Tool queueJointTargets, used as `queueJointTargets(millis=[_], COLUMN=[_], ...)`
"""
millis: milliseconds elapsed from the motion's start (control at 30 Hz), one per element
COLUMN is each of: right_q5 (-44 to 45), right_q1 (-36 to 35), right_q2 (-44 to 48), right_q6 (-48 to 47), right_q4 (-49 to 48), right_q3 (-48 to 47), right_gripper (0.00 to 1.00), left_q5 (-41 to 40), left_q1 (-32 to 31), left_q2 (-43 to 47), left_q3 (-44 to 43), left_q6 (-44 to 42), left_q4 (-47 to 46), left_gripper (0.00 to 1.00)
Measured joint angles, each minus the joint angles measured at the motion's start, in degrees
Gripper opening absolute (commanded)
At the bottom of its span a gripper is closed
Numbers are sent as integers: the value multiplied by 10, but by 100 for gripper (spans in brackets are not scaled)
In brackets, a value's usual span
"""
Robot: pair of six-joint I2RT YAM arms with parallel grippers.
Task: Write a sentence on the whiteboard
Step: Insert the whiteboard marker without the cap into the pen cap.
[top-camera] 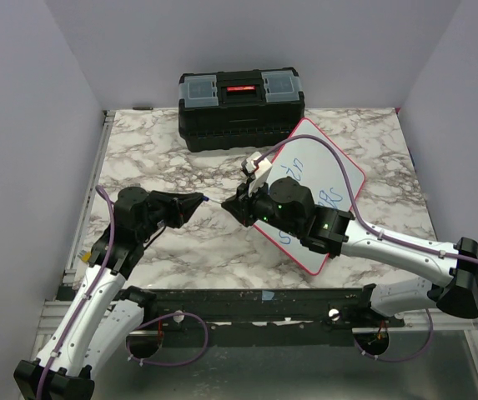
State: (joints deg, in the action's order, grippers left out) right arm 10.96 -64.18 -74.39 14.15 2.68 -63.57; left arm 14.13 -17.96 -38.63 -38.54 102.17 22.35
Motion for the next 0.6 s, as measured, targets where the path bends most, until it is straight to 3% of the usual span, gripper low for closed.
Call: queueJointTargets(millis=[600], right_q5=[1], right_q1=[-1], right_q2=[-2], right_q6=[4], right_q4=[3], right_q3=[0], right_gripper=[1], left_q5=[0], left_q1=[4], left_q2=[0], left_q3=[0], left_q6=[0], left_q4=[0], left_gripper=[0])
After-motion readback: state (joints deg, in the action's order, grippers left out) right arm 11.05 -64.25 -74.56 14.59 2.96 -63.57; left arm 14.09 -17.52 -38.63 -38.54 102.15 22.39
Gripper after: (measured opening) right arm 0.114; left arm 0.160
